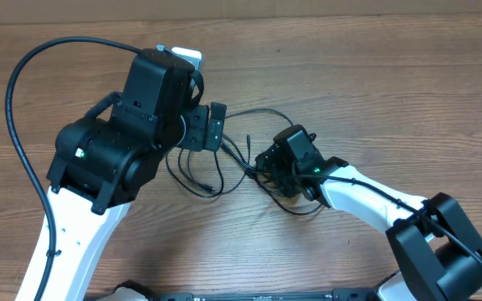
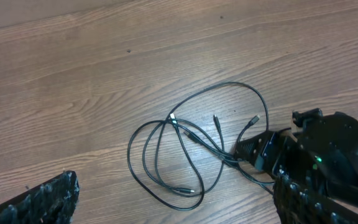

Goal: Untangle cables

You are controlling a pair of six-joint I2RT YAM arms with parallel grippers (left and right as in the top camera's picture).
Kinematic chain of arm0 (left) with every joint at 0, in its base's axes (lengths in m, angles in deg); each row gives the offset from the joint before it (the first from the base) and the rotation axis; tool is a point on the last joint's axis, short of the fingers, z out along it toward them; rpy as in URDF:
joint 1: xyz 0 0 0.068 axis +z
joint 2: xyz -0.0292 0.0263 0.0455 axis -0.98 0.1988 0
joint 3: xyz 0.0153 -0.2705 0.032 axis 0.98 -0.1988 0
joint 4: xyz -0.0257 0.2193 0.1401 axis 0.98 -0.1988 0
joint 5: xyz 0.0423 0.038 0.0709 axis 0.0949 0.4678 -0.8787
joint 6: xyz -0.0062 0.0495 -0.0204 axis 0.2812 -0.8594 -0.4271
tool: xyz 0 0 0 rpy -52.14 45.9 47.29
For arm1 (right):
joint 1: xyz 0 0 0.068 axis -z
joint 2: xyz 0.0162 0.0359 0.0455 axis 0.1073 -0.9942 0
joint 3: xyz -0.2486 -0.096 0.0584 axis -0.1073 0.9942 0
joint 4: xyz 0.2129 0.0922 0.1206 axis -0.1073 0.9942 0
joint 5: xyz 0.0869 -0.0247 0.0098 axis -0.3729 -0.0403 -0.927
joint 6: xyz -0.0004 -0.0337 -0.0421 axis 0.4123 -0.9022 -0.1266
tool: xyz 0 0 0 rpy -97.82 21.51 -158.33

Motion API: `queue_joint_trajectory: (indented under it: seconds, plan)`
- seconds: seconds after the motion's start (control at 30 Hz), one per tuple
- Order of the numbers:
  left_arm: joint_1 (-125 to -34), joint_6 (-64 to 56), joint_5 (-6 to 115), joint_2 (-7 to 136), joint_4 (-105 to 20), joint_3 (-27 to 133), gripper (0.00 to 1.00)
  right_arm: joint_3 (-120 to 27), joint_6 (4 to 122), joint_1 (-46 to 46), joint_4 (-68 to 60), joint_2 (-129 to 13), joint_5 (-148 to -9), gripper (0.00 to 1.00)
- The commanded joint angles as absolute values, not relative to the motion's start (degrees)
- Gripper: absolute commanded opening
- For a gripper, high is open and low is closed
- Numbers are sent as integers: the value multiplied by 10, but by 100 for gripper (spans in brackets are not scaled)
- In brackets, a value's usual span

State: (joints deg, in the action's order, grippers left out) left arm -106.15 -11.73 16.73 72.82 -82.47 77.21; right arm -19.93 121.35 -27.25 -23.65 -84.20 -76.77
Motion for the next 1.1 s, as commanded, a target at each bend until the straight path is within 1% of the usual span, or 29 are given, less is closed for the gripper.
queue_joint_trajectory:
  seconds: [0.0, 0.03, 0.1, 0.23, 0.27, 0.33, 0.4, 0.57, 0.63, 1.0, 1.07]
  plan:
    - [-1058, -113, 156, 730, -824, 775, 100, -194, 1225, -276, -242, -856, -763, 66]
    - [-1058, -113, 156, 730, -824, 775, 100, -194, 1225, -275, -243, -856, -763, 63]
    - [-1058, -113, 156, 730, -824, 775, 100, -194, 1225, -275, -243, -856, -763, 56]
    - [-1058, -113, 156, 730, -824, 775, 100, -194, 1224, -275, -238, -856, -757, 48]
    - [-1058, -113, 156, 730, -825, 775, 100, -194, 1225, -275, -236, -856, -754, 42]
    - [-1058, -113, 156, 730, -824, 775, 100, -194, 1225, -275, -235, -856, -754, 34]
    - [-1058, -113, 156, 730, -824, 775, 100, -194, 1224, -275, -235, -856, -754, 29]
    - [-1058, -113, 156, 730, -824, 775, 100, -194, 1220, -275, -231, -856, -750, 22]
    - [-1058, -113, 156, 730, -824, 775, 100, -194, 1213, -275, -229, -856, -748, 20]
    - [-1058, -113, 156, 730, -824, 775, 99, -194, 1205, -275, -213, -856, -712, 21]
    - [-1058, -113, 156, 730, -824, 775, 100, -194, 1205, -275, -210, -856, -703, 17]
